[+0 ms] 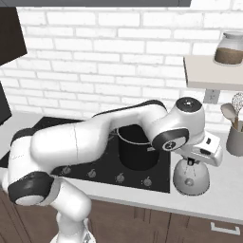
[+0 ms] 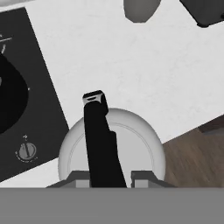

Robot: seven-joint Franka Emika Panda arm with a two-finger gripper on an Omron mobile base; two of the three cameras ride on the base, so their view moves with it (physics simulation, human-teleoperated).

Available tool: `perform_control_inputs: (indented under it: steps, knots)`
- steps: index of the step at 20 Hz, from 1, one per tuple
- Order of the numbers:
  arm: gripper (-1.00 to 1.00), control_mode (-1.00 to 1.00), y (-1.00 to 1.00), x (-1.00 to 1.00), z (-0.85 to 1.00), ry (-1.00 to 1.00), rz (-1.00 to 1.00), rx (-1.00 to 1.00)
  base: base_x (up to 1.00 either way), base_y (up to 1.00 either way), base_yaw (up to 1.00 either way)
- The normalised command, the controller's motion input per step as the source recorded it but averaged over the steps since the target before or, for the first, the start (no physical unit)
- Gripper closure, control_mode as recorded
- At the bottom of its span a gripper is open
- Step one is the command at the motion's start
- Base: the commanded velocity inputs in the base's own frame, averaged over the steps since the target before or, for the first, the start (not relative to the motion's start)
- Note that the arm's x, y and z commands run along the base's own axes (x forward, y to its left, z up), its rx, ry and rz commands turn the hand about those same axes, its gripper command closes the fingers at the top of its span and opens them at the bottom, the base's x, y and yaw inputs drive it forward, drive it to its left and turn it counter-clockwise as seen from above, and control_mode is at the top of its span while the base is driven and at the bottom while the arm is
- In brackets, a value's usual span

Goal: Pick the kettle from the counter and place it on a stove burner. Then turn the burner on.

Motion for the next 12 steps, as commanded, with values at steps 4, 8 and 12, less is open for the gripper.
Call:
perform_control_inputs:
  steps: [4,8,12]
  knots:
    - [1.00,-1.00,1.00,-0.40,0.67,-0.01,0.11,-0.16,0.00,0.00,0.00]
    - [1.00,-1.00,0.97,-0.44,0.62,0.00,0.12,-0.13,0.00,0.00,0.00]
    - [1.00,-1.00,0.62,-0.38,0.40,-0.06,0.15,0.00,0.00,0.00,0.00]
